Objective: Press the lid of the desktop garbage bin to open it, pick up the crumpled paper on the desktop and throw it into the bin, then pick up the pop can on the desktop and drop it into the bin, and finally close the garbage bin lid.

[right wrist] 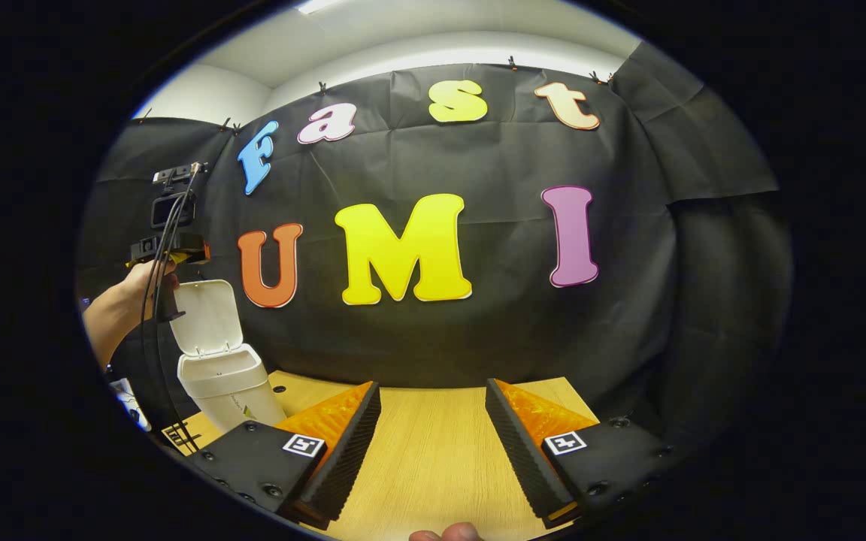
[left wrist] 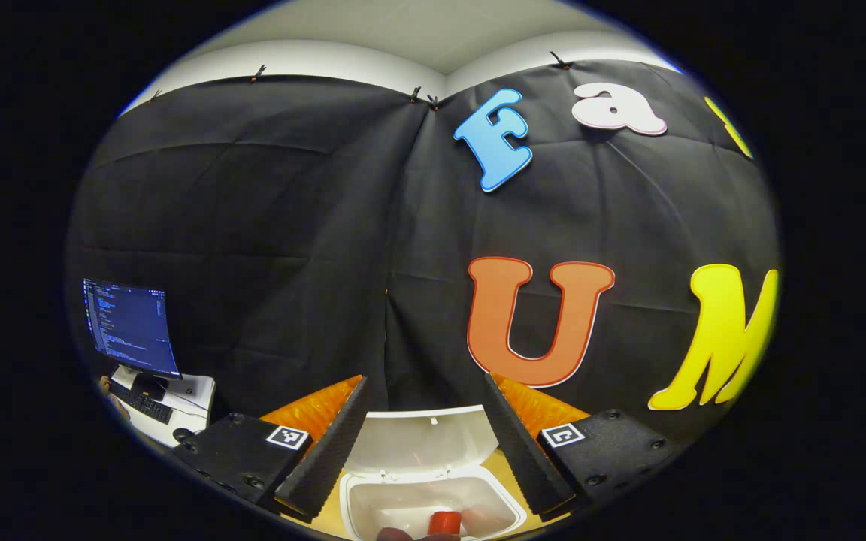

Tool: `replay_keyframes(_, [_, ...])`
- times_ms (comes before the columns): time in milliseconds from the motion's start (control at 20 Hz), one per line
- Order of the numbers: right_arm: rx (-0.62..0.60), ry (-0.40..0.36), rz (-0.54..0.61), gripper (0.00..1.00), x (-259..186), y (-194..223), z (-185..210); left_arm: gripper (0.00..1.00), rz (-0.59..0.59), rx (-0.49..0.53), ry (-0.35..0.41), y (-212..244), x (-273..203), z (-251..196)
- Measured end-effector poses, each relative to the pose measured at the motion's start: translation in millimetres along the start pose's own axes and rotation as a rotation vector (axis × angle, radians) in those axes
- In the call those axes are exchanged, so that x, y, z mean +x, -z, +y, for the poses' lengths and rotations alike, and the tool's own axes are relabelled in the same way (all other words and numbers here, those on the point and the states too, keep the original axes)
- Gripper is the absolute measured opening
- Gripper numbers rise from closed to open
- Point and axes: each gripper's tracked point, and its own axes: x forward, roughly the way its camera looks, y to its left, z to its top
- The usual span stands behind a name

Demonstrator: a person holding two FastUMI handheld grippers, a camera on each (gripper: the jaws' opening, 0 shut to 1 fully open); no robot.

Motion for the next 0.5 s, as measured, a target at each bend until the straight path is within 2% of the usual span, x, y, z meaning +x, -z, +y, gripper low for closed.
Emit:
replay_keyframes(200, [0.002,0.004,-0.002,0.90,9,-5,0,0.96,0.055,-0.027,-0.053,10,30,8])
replay_keyframes(500, [0.006,0.020,-0.006,0.90,15,-10,1,0.96,0.155,-0.006,-0.064,43,65,-2])
